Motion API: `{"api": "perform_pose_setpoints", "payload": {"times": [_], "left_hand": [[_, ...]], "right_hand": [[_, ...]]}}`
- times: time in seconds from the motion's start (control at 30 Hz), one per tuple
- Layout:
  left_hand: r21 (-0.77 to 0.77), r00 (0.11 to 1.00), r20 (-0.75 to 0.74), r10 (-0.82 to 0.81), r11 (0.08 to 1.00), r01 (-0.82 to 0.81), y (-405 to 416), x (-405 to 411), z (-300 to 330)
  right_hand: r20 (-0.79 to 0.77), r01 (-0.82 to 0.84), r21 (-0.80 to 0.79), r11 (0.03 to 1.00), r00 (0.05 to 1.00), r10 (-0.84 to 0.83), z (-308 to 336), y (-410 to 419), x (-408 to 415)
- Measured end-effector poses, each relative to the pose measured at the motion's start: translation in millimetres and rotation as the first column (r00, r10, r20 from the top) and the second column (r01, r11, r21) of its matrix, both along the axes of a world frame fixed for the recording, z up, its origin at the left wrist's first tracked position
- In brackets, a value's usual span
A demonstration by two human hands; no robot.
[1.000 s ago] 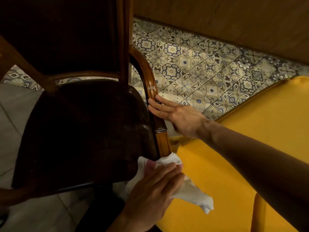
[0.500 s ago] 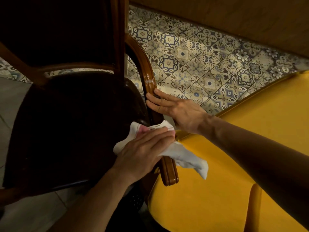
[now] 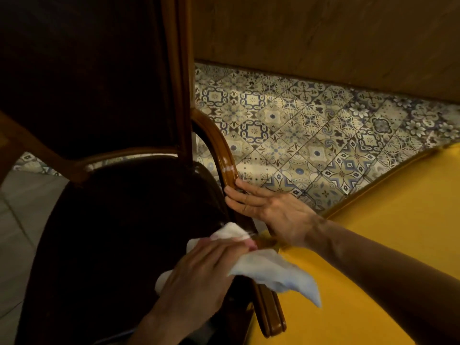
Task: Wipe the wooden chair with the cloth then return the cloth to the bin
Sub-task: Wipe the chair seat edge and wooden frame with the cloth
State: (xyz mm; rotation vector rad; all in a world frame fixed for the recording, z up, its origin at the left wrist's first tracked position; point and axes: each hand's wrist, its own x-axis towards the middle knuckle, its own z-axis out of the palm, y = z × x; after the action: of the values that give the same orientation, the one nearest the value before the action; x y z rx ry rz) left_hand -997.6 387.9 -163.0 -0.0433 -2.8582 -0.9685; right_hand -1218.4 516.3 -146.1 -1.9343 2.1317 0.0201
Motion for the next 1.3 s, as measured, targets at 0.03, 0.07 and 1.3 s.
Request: {"api": "perform_pose_setpoints", "payload": {"times": [0.03,0.07,1.3], "left_hand": [[0.003,0.997,-0.009,0.078,0.997,-0.078,-13,4,1],[0.002,0.980,-0.012,0.197,0.980,-0.197,-26,7,2],[-0.223,0.985,0.087,0.148,0.967,-0.126,-153,-224,-19]], "right_hand": [[-0.006,0.003,-0.003,1.000,1.000,-0.003,1,0,1],[-0.011,0.008,-0.003,1.000,1.000,-0.008,1,1,3],[0.342,0.269,-0.252,0.930,0.923,-0.174,-21,11,33]]}}
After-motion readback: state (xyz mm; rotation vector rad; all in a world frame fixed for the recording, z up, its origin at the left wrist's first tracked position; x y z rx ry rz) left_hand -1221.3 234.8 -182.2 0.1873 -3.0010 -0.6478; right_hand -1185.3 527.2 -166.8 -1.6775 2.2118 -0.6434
